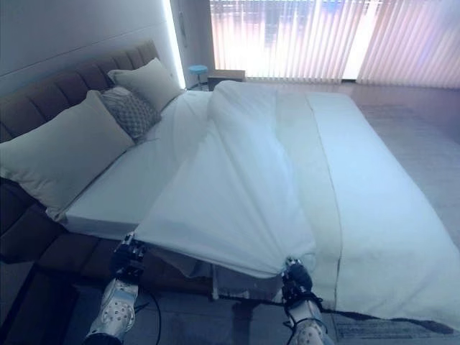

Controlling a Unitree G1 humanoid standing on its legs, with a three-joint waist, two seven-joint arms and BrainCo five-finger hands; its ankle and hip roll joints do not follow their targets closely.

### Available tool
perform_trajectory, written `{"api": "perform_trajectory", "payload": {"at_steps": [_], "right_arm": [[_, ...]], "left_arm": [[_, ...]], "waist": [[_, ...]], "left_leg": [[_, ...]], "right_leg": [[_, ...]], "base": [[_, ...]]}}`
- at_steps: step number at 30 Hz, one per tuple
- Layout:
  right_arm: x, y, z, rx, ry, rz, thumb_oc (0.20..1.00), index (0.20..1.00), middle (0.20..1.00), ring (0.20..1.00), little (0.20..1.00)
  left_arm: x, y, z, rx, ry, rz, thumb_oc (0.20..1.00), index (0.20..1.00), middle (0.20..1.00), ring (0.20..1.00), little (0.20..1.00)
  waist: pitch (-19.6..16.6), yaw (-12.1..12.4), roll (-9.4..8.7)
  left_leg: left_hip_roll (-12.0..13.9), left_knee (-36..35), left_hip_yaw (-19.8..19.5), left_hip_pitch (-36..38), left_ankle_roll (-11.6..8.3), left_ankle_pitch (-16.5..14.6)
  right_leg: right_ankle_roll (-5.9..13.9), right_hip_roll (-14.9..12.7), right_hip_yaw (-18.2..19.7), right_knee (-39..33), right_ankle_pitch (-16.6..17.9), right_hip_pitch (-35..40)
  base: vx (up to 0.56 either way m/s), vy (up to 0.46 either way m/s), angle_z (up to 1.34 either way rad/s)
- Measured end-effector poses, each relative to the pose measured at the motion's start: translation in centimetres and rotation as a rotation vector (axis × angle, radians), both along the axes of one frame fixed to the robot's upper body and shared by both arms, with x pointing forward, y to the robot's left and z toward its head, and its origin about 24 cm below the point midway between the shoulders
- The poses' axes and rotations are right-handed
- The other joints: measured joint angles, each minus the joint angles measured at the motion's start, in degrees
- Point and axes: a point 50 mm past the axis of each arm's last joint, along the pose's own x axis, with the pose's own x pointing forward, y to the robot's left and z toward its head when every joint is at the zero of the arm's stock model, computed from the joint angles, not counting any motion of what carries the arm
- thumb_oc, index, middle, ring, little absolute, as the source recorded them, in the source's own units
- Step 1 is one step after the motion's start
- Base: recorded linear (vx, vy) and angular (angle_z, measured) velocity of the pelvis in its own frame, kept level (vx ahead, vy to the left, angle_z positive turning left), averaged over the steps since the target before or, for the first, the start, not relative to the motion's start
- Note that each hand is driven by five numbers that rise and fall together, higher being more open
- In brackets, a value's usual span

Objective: Make the bed

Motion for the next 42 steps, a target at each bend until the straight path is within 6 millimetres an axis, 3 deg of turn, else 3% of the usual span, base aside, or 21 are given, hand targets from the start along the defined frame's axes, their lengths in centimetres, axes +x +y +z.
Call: {"api": "perform_trajectory", "payload": {"at_steps": [1, 2, 4, 5, 7, 9, 11, 14, 16, 17, 18, 20, 21, 23, 26, 33, 42], "right_arm": [[-0.1, -0.2, -0.1, -0.004, 0.004, -0.001, 0.200, 0.200, 0.200, 0.200, 0.200], [-0.2, -0.2, -0.1, -0.006, 0.007, -0.002, 0.200, 0.200, 0.200, 0.200, 0.200], [-0.5, -0.9, -0.3, -0.019, 0.016, -0.017, 0.200, 0.200, 0.200, 0.200, 0.200], [-1.0, -1.4, -0.7, -0.022, 0.040, -0.032, 0.200, 0.200, 0.200, 0.200, 0.200], [-1.7, -1.3, -1.2, -0.010, 0.061, -0.040, 0.200, 0.200, 0.200, 0.200, 0.200], [-1.4, -0.9, -1.0, 0.004, 0.051, -0.042, 0.200, 0.200, 0.200, 0.200, 0.200], [-1.5, -0.3, -1.3, 0.024, 0.063, -0.038, 0.200, 0.200, 0.200, 0.200, 0.200], [-1.6, 0.5, -2.0, 0.043, 0.090, -0.033, 0.200, 0.200, 0.200, 0.200, 0.200], [-1.7, 0.8, -2.4, 0.037, 0.106, -0.022, 0.200, 0.200, 0.200, 0.200, 0.200], [-1.6, 0.9, -2.3, 0.038, 0.107, -0.023, 0.200, 0.200, 0.200, 0.200, 0.200], [-2.1, 0.8, -2.8, 0.036, 0.133, -0.026, 0.200, 0.200, 0.200, 0.200, 0.200], [-2.1, 1.4, -2.9, 0.047, 0.132, -0.013, 0.200, 0.200, 0.200, 0.200, 0.200], [-2.3, 1.8, -3.2, 0.040, 0.148, 0.005, 0.200, 0.200, 0.200, 0.200, 0.200], [-2.6, 1.7, -3.7, 0.029, 0.177, 0.006, 0.200, 0.200, 0.200, 0.200, 0.200], [-2.7, 1.6, -4.1, -0.003, 0.204, 0.014, 0.200, 0.200, 0.200, 0.200, 0.200], [-0.3, 2.2, -3.2, -0.076, 0.204, 0.029, 0.200, 0.200, 0.200, 0.200, 0.200], [2.4, 3.3, -1.7, -0.161, 0.172, 0.049, 0.200, 0.200, 0.200, 0.200, 0.200]], "left_arm": [[-0.1, -0.2, -0.2, -0.008, 0.008, 0.000, 0.200, 0.200, 0.200, 0.200, 0.200], [-0.2, -0.3, -0.4, -0.014, 0.013, 0.000, 0.200, 0.200, 0.200, 0.200, 0.200], [-0.6, -1.0, -1.3, -0.034, 0.045, -0.005, 0.200, 0.200, 0.200, 0.200, 0.200], [-0.7, -1.4, -1.7, -0.043, 0.059, -0.017, 0.200, 0.200, 0.200, 0.200, 0.200], [-1.1, -1.6, -2.1, -0.032, 0.075, -0.037, 0.200, 0.200, 0.200, 0.200, 0.200], [-1.1, -1.4, -2.0, -0.020, 0.077, -0.039, 0.200, 0.200, 0.200, 0.200, 0.200], [-1.2, -1.0, -2.2, -0.003, 0.087, -0.039, 0.200, 0.200, 0.200, 0.200, 0.200], [-1.6, -0.3, -2.6, 0.017, 0.111, -0.033, 0.200, 0.200, 0.200, 0.200, 0.200], [-1.6, -0.2, -2.6, 0.016, 0.112, -0.027, 0.200, 0.200, 0.200, 0.200, 0.200], [-1.7, -0.4, -2.7, 0.008, 0.114, -0.028, 0.200, 0.200, 0.200, 0.200, 0.200], [-1.7, -0.9, -2.9, -0.005, 0.115, -0.035, 0.200, 0.200, 0.200, 0.200, 0.200], [-1.8, -0.6, -2.9, -0.001, 0.117, -0.029, 0.200, 0.200, 0.200, 0.200, 0.200], [-2.0, -0.4, -3.1, 0.004, 0.128, -0.022, 0.200, 0.200, 0.200, 0.200, 0.200], [-1.7, -0.9, -3.0, -0.004, 0.120, -0.034, 0.200, 0.200, 0.200, 0.200, 0.200], [-1.4, -1.1, -3.1, -0.008, 0.131, -0.030, 0.200, 0.200, 0.200, 0.200, 0.200], [0.0, -1.5, -3.0, -0.008, 0.143, -0.013, 0.200, 0.200, 0.200, 0.200, 0.200], [2.1, -2.2, -2.2, 0.094, 0.174, -0.049, 0.200, 0.200, 0.200, 0.200, 0.200]], "waist": [[-0.1, -0.1, 0.20], [-0.1, 0.1, 0.24], [-0.5, -0.3, 2.04], [-0.8, -0.4, 2.04], [-1.2, -0.1, 0.74], [-1.2, 0.2, 0.29], [-1.1, 0.0, 0.07], [-0.4, 1.6, -0.57], [0.4, 1.7, -0.93], [0.6, 1.6, -0.95], [1.0, 1.4, -0.34], [1.0, 1.7, -1.50], [1.0, 1.4, -2.57], [1.4, 1.3, -2.44], [3.0, 1.2, -1.51], [8.6, 1.7, -0.35], [12.9, 3.1, 0.16]], "left_leg": [[1.8, -1.4, -0.9, 0.1, 0.01, 0.0], [1.9, -1.8, -0.9, 0.1, -0.01, 0.0], [1.4, -4.1, -0.1, 1.4, 1.38, 1.4], [0.1, -4.9, 0.9, 2.4, -1.37, 1.8], [-3.6, -5.9, 1.0, 2.4, 0.89, 2.7], [-6.4, -3.6, 3.3, -0.1, 3.58, 2.0], [-7.9, -2.3, 4.8, -0.7, 5.05, 1.4], [-8.2, -2.5, 8.7, -0.1, 6.69, 0.9], [-8.6, -3.0, 8.8, -0.5, 7.71, 0.9], [-8.8, -3.4, 8.4, -0.8, 8.07, 1.1], [-8.6, -4.9, 6.4, -0.1, 8.26, 2.3], [-8.2, -7.3, 5.8, -0.2, 7.63, 3.8], [-8.4, -8.3, 4.7, -0.8, 6.66, 4.9], [-7.9, -8.6, 3.7, -2.2, 5.89, 5.6], [-7.0, -8.4, 3.7, -4.7, 5.05, 6.1], [-6.1, -8.4, 4.3, -8.5, 4.34, 6.5], [-5.8, -9.7, 4.7, -12.4, 4.26, 7.3]], "right_leg": [[0.94, -0.6, 0.4, 0.5, -0.1, -0.4], [1.63, -1.0, 0.7, 0.6, 0.0, -0.4], [4.63, -2.0, 1.3, 2.3, -1.0, -0.5], [6.33, -3.9, 2.1, 4.0, -1.9, -1.0], [7.64, -8.0, 4.1, 6.5, -3.0, -2.5], [7.60, -10.8, 6.3, 10.8, -2.1, -6.8], [7.18, -12.0, 6.6, 11.0, -0.5, -7.5], [7.13, -13.8, 2.9, 9.7, 3.3, -8.1], [6.76, -14.1, -1.0, 8.5, 5.0, -7.8], [6.78, -14.0, -1.1, 8.6, 5.2, -7.6], [8.24, -12.1, 1.0, 9.0, 3.7, -8.3], [8.61, -7.9, 0.6, 5.0, 1.7, -7.9], [6.47, -4.8, 0.7, 0.6, 1.4, -6.7], [5.79, -3.1, -0.2, -2.8, 3.5, -5.5], [5.23, -1.4, -0.3, -4.1, 3.8, -5.8], [4.63, -0.3, -0.3, -5.5, 4.1, -8.9], [4.31, 0.0, -0.9, -6.0, 4.3, -12.9]], "base": [[0.12, 0.469, -0.05], [0.10, 0.460, -0.13], [0.06, 0.485, -0.06], [0.04, 0.522, 0.10], [-0.01, 0.531, 0.18], [-0.03, 0.390, -0.09], [-0.03, 0.337, -0.26], [-0.03, 0.260, -0.44], [-0.02, 0.229, -0.21], [0.01, 0.145, 0.19], [0.00, 0.049, 0.22], [-0.02, 0.041, 0.24], [-0.02, 0.009, 0.44], [-0.04, -0.002, 0.46], [-0.08, -0.015, 0.34], [-0.06, -0.018, 0.09], [-0.01, -0.033, 0.03]]}}
